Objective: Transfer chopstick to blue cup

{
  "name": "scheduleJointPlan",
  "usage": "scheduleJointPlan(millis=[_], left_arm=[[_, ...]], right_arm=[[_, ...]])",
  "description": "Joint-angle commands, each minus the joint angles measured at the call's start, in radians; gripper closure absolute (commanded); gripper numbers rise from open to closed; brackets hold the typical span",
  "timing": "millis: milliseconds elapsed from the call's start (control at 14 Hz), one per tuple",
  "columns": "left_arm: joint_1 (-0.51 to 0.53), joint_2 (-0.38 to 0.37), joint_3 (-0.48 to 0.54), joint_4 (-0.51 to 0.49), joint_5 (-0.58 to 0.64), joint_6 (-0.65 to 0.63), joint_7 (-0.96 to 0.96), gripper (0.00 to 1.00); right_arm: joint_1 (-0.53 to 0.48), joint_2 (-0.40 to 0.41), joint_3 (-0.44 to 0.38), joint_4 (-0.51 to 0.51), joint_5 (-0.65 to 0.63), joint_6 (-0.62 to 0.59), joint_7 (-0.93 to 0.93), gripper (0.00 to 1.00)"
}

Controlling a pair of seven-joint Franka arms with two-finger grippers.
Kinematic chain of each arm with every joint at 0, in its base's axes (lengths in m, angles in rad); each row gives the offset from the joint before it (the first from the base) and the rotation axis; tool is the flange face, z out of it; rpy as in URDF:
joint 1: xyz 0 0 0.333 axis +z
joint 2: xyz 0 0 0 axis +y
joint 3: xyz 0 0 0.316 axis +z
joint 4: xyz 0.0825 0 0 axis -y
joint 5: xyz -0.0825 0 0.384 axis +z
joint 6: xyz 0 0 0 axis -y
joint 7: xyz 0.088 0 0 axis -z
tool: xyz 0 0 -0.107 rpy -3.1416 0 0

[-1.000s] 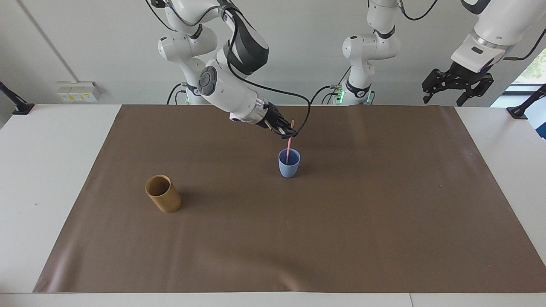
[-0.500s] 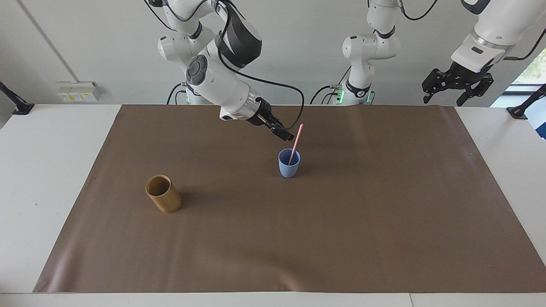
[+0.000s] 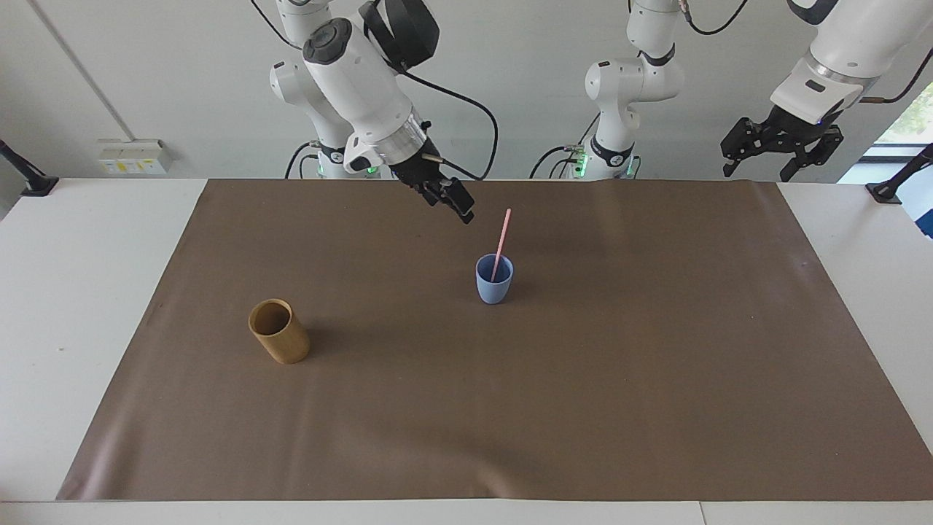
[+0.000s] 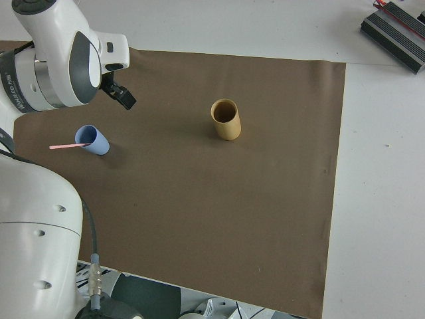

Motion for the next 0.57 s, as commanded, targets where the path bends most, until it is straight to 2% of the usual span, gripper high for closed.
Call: scheduleJointPlan(millis=[0,143,500], left_arm=[[-0.008,-0.020,0.002,-0.020,0.005,-0.001,0.004,0.00],[-0.008,-0.021,0.001,-0.020,0.005,-0.004,0.005,0.00],[-0.007,-0.020,0.001,-0.018,0.005,0.002,0.005,0.00]], right_arm=[[-0.016,-0.007,0.006,0.033,-0.109,-0.012,-0.062,0.00],[-0.039,-0.007,-0.003,0.118,-0.120,-0.105,-0.136,0.00],[-0.143,-0.044,-0.006,0.213,-0.102,-0.282,-0.186,0.00]])
